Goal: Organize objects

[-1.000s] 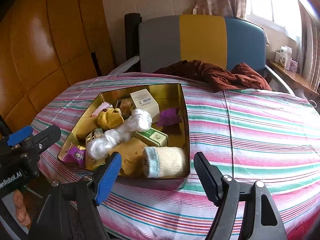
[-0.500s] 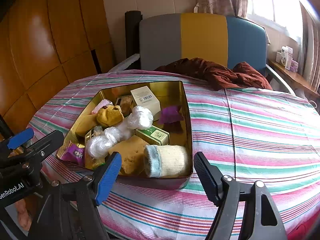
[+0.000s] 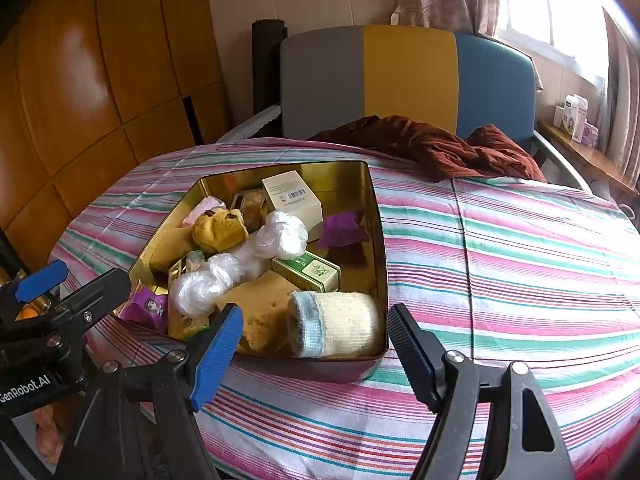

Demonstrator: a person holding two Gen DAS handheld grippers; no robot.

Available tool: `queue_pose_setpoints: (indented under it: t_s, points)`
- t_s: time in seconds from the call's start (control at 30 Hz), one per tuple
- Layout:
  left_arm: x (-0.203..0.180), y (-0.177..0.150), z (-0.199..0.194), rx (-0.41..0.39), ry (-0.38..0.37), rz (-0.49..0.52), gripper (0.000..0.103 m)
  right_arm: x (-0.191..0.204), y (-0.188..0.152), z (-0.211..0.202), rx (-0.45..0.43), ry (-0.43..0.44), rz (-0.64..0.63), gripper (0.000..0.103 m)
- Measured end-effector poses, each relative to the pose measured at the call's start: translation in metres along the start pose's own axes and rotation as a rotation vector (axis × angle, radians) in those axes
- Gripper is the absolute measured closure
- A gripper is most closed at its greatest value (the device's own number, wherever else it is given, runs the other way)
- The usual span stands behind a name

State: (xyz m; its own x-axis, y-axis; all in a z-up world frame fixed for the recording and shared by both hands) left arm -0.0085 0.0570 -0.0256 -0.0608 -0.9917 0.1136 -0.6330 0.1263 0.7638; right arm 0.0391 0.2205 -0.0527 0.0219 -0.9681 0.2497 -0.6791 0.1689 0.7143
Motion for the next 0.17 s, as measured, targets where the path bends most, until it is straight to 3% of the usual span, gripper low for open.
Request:
queue_pose_setpoints:
  t_s: [0.17]
  points:
    - [0.0008,0.0001,0.0006,-0.002,0.004,0.002,0.001,0.0015,0.0007,-0.0003,-0.003,0.002,-0.006,0.027]
Point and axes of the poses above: each gripper's, at about its wrist camera, not at the fingertips, and z roughly the way its jaws point, x to its left, y to its top, the point moved 3 cm from there along z, roughly the way its jaws point, and after that the axes turned 15 degrees about y, right-handed, at the moved point
